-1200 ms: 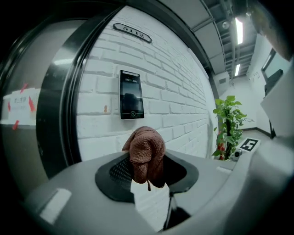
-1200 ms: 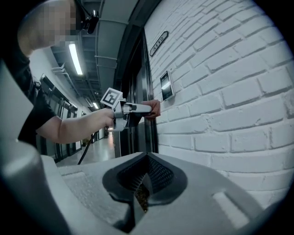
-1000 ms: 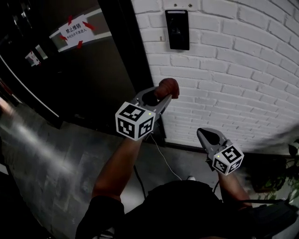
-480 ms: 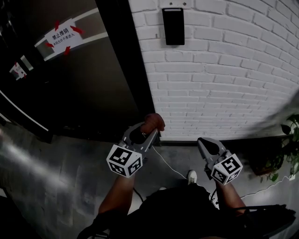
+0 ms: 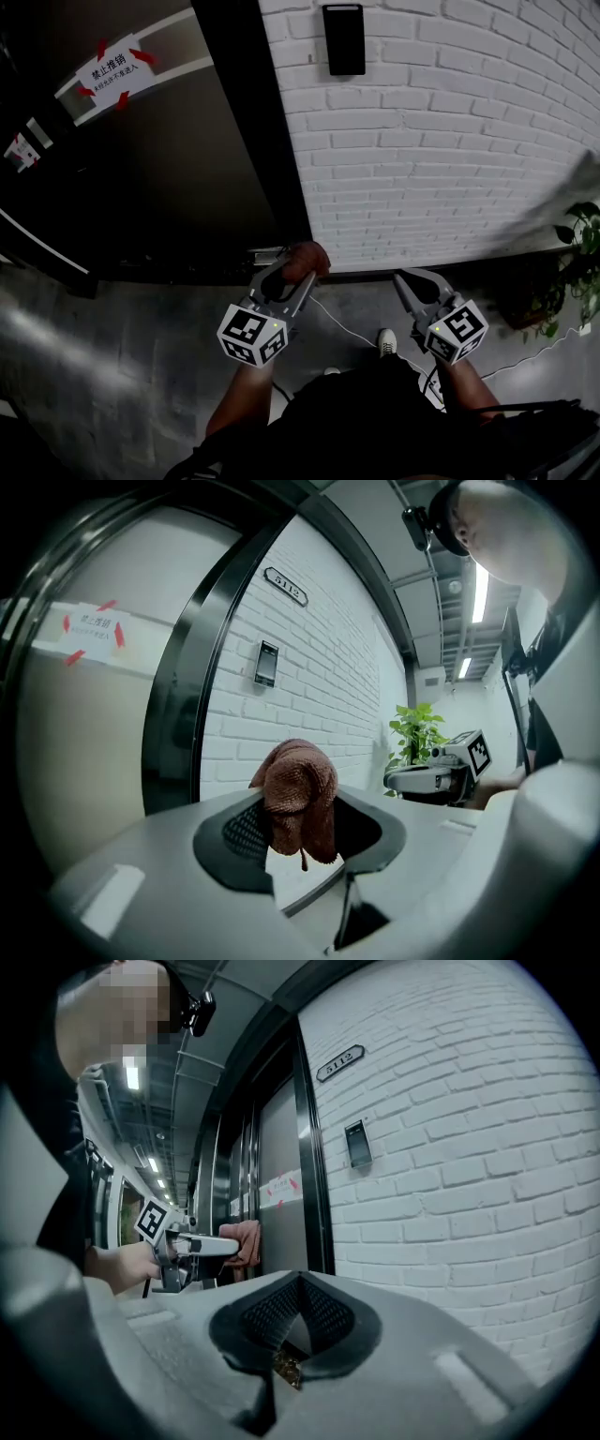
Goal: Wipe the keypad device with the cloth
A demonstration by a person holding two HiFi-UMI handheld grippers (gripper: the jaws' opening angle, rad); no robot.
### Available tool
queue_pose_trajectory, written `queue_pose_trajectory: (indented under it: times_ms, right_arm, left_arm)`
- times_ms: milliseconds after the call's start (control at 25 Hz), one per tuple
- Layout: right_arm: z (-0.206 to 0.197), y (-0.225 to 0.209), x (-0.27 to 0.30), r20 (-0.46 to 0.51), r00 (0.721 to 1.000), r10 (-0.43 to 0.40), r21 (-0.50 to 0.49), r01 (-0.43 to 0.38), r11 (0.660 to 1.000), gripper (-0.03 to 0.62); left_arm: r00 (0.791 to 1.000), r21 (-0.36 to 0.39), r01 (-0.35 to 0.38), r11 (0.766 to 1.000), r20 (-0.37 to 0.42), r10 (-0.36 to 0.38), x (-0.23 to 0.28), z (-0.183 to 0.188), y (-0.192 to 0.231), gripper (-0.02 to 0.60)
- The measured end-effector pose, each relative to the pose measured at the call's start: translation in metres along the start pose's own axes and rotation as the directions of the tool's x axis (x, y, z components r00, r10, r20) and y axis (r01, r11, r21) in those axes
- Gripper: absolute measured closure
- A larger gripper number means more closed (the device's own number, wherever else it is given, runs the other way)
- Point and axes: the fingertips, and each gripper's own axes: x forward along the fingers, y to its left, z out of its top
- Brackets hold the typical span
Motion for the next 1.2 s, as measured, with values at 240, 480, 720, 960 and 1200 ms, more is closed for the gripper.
queue_pose_trajectory:
  times_ms: [240, 480, 720, 960, 1200]
  right_arm:
    - [0.008, 0.015, 0.004, -0.015, 1.000, 0.013, 0.018, -0.012, 1.000, 0.603]
    - [0.008, 0.023, 0.001, -0.029, 0.999, 0.018, 0.022, -0.017, 1.000, 0.604]
    - [0.011, 0.025, -0.002, -0.023, 1.000, 0.015, 0.009, -0.015, 1.000, 0.604]
    - [0.010, 0.027, -0.008, -0.025, 1.000, 0.009, 0.016, -0.008, 1.000, 0.605]
    - [0.005, 0.027, -0.010, -0.029, 1.000, 0.000, 0.023, 0.001, 1.000, 0.605]
  left_arm:
    - [1.000, -0.011, 0.005, 1.000, -0.016, -0.005, -0.013, -0.003, 0.003, 0.408]
    - [0.999, -0.011, 0.008, 1.000, -0.032, -0.008, -0.018, -0.010, 0.000, 0.407]
    - [1.000, -0.008, -0.007, 1.000, -0.009, 0.007, -0.021, -0.005, -0.002, 0.407]
    - [1.000, -0.021, -0.009, 1.000, 0.007, 0.009, -0.021, -0.002, -0.006, 0.407]
    - [1.000, -0.004, -0.011, 1.000, -0.007, 0.011, -0.021, -0.006, -0.007, 0.405]
